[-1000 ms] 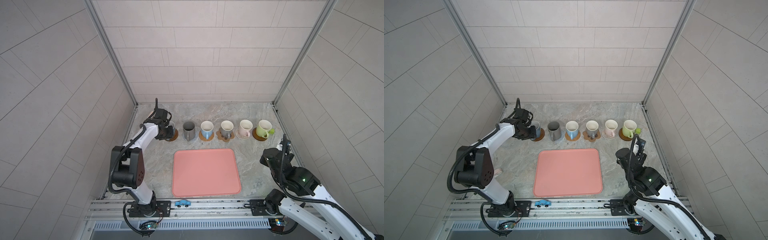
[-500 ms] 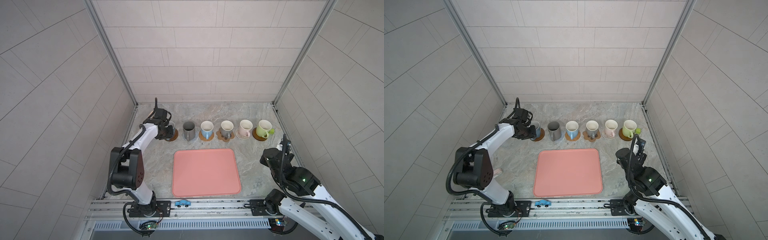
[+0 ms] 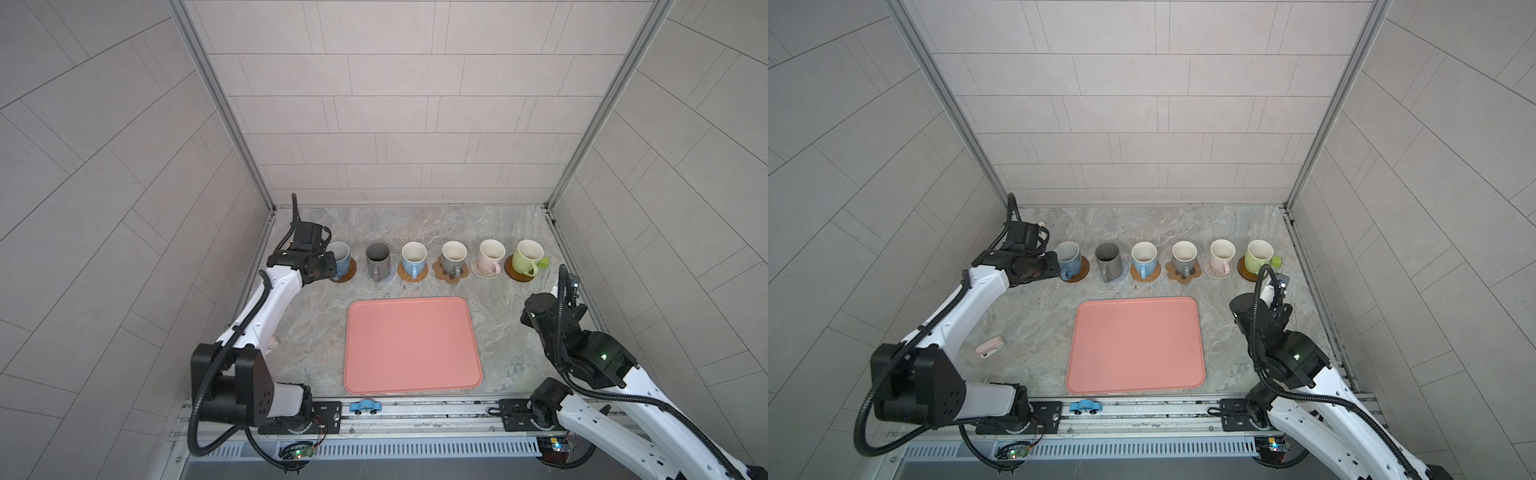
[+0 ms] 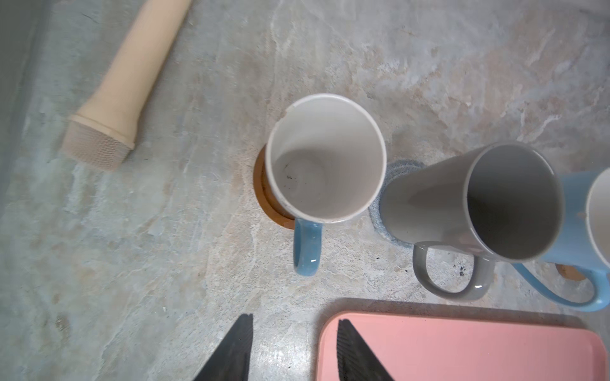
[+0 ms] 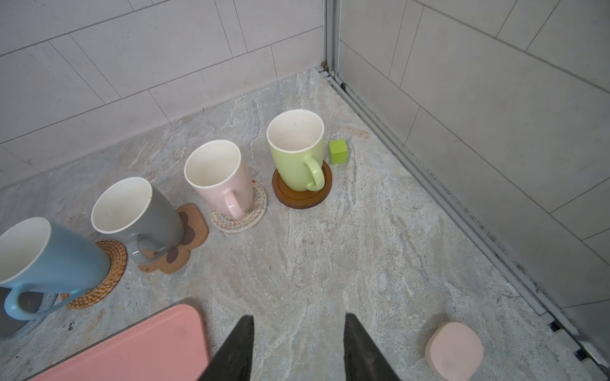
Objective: Place cups on coasters
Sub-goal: Reset both arms
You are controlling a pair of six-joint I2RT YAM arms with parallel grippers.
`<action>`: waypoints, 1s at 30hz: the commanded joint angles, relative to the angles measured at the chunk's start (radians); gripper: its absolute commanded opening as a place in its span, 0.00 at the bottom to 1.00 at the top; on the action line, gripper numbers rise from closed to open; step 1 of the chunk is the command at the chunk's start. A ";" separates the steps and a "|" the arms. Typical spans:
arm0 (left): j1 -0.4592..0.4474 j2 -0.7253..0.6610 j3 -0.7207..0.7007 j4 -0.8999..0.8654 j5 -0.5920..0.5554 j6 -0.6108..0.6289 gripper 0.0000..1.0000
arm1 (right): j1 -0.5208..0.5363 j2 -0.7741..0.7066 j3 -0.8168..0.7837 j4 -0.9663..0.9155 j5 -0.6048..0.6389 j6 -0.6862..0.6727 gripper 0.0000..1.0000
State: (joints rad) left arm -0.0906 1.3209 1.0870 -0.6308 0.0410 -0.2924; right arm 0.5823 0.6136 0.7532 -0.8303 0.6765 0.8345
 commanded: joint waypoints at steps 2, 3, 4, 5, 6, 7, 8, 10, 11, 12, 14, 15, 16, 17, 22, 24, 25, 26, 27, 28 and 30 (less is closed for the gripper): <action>0.015 -0.136 -0.108 0.094 -0.118 -0.022 0.55 | -0.016 -0.022 -0.055 0.126 0.113 -0.157 0.50; 0.017 -0.178 -0.144 0.131 -0.138 -0.023 0.58 | -0.025 -0.024 -0.067 0.162 0.116 -0.203 0.51; 0.021 -0.214 -0.190 0.173 -0.158 -0.024 0.62 | -0.034 -0.026 -0.080 0.199 0.119 -0.248 0.54; 0.023 -0.246 -0.221 0.200 -0.175 -0.024 0.65 | -0.044 -0.026 -0.091 0.232 0.120 -0.286 0.57; 0.024 -0.283 -0.255 0.232 -0.193 -0.018 0.67 | -0.058 -0.023 -0.106 0.268 0.118 -0.326 0.61; 0.025 -0.314 -0.292 0.264 -0.210 -0.010 0.69 | -0.074 -0.020 -0.118 0.305 0.115 -0.363 0.63; 0.027 -0.338 -0.322 0.290 -0.225 -0.006 0.70 | -0.088 -0.016 -0.127 0.334 0.112 -0.388 0.65; 0.032 -0.382 -0.391 0.357 -0.264 0.004 0.77 | -0.128 -0.006 -0.169 0.395 0.096 -0.435 0.70; 0.033 -0.396 -0.421 0.387 -0.277 0.012 0.79 | -0.146 -0.002 -0.180 0.423 0.084 -0.451 0.72; 0.035 -0.409 -0.451 0.418 -0.299 0.015 0.81 | -0.169 0.005 -0.197 0.454 0.070 -0.473 0.74; 0.036 -0.428 -0.496 0.467 -0.332 0.021 0.87 | -0.213 0.020 -0.226 0.517 0.032 -0.517 0.81; 0.037 -0.434 -0.519 0.491 -0.347 0.026 0.97 | -0.242 0.031 -0.241 0.545 0.007 -0.532 0.88; 0.038 -0.434 -0.546 0.521 -0.354 0.049 1.00 | -0.268 0.045 -0.254 0.572 -0.018 -0.547 0.98; 0.038 -0.434 -0.573 0.565 -0.351 0.076 1.00 | -0.289 0.054 -0.262 0.594 -0.036 -0.554 0.99; 0.038 -0.441 -0.726 0.801 -0.424 0.123 1.00 | -0.361 0.120 -0.314 0.762 -0.074 -0.641 1.00; 0.038 -0.427 -0.772 0.883 -0.449 0.132 1.00 | -0.390 0.159 -0.334 0.830 -0.112 -0.683 1.00; 0.038 -0.412 -0.789 0.920 -0.462 0.133 1.00 | -0.412 0.193 -0.343 0.866 -0.131 -0.696 0.99; 0.038 -0.395 -0.802 0.946 -0.474 0.129 1.00 | -0.429 0.223 -0.350 0.900 -0.150 -0.709 0.99; 0.039 -0.372 -0.821 0.971 -0.478 0.127 1.00 | -0.451 0.263 -0.354 0.936 -0.170 -0.716 1.00; 0.038 -0.349 -0.827 0.989 -0.482 0.123 1.00 | -0.472 0.304 -0.355 0.961 -0.193 -0.720 0.99; 0.040 -0.299 -0.837 1.053 -0.501 0.117 1.00 | -0.499 0.384 -0.357 1.011 -0.222 -0.722 1.00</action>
State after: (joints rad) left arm -0.0570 0.9794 0.2665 0.2581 -0.3981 -0.1833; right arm 0.1116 0.9287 0.4061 0.0448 0.5209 0.1562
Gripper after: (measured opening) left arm 0.998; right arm 0.995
